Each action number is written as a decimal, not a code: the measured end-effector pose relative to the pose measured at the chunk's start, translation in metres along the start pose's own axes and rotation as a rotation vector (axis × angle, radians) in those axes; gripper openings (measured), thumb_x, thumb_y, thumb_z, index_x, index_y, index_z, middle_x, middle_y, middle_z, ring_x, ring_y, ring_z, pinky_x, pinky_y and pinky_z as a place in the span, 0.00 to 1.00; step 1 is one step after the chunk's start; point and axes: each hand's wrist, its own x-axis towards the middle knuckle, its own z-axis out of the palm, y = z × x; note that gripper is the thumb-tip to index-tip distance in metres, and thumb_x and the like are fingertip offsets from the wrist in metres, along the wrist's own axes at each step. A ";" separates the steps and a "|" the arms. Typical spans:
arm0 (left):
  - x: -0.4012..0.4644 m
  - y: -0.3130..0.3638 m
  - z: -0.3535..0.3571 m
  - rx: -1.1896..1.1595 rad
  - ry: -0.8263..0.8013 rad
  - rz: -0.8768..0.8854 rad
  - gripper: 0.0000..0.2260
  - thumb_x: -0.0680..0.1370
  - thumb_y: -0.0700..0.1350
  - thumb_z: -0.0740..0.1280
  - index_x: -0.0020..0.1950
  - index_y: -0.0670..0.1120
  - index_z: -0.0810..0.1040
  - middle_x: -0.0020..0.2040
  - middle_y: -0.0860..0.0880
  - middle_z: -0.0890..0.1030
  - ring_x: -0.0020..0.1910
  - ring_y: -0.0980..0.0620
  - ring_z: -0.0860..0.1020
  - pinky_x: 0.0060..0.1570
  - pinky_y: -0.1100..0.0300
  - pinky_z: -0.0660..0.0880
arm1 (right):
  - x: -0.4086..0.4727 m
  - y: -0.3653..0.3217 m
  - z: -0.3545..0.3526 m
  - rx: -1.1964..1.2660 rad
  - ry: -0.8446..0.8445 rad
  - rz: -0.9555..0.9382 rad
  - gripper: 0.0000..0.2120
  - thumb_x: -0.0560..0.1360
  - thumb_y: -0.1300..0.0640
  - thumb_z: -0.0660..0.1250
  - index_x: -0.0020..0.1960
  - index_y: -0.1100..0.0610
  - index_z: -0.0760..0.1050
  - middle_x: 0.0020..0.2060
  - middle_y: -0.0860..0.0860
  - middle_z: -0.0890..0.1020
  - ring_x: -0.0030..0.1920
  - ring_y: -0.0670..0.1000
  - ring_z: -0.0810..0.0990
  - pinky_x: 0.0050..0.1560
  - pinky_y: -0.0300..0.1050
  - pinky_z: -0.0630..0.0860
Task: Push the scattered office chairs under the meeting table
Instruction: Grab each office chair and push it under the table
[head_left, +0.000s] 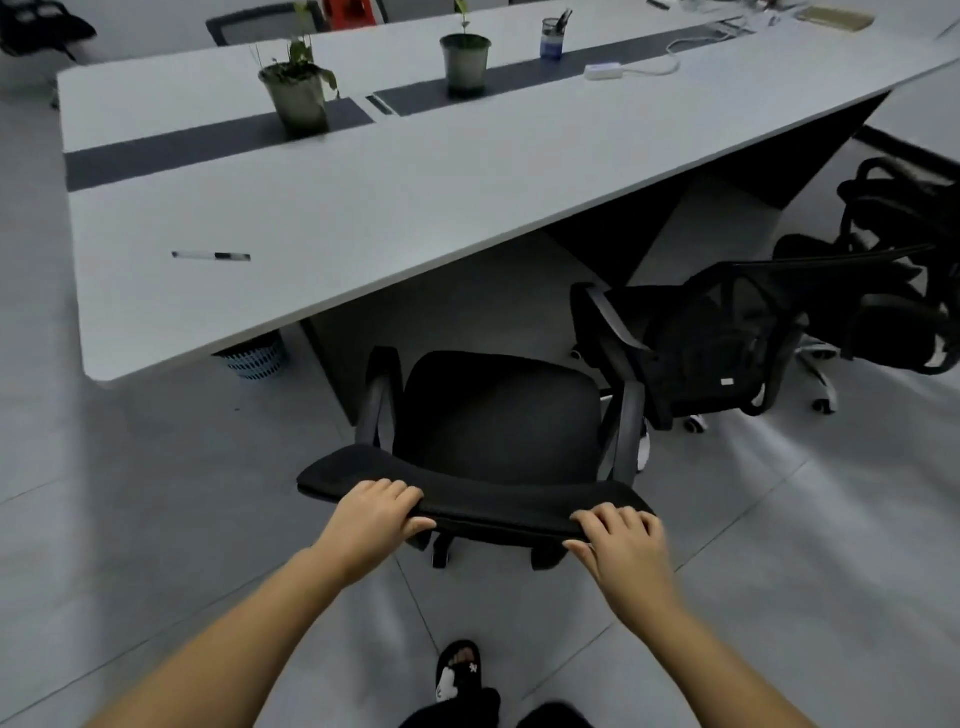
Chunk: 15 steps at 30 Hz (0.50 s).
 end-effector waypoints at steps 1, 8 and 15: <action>0.008 -0.003 0.000 -0.001 -0.005 -0.010 0.35 0.78 0.62 0.38 0.40 0.47 0.81 0.32 0.52 0.81 0.30 0.52 0.79 0.31 0.64 0.74 | 0.010 0.004 0.002 -0.008 0.003 -0.013 0.29 0.78 0.39 0.41 0.48 0.51 0.77 0.39 0.48 0.80 0.38 0.53 0.78 0.44 0.48 0.63; 0.063 -0.018 0.002 0.038 -0.043 -0.135 0.33 0.77 0.63 0.42 0.40 0.46 0.80 0.32 0.51 0.80 0.30 0.51 0.79 0.31 0.63 0.74 | 0.095 0.035 0.010 0.007 0.047 -0.127 0.29 0.78 0.39 0.40 0.48 0.51 0.77 0.39 0.48 0.80 0.38 0.53 0.78 0.44 0.47 0.62; 0.123 -0.018 0.006 0.063 -0.104 -0.382 0.22 0.72 0.60 0.54 0.43 0.45 0.80 0.33 0.50 0.80 0.31 0.49 0.79 0.35 0.59 0.75 | 0.200 0.079 0.022 0.025 0.059 -0.296 0.22 0.74 0.40 0.49 0.47 0.50 0.77 0.37 0.48 0.80 0.38 0.53 0.78 0.46 0.47 0.62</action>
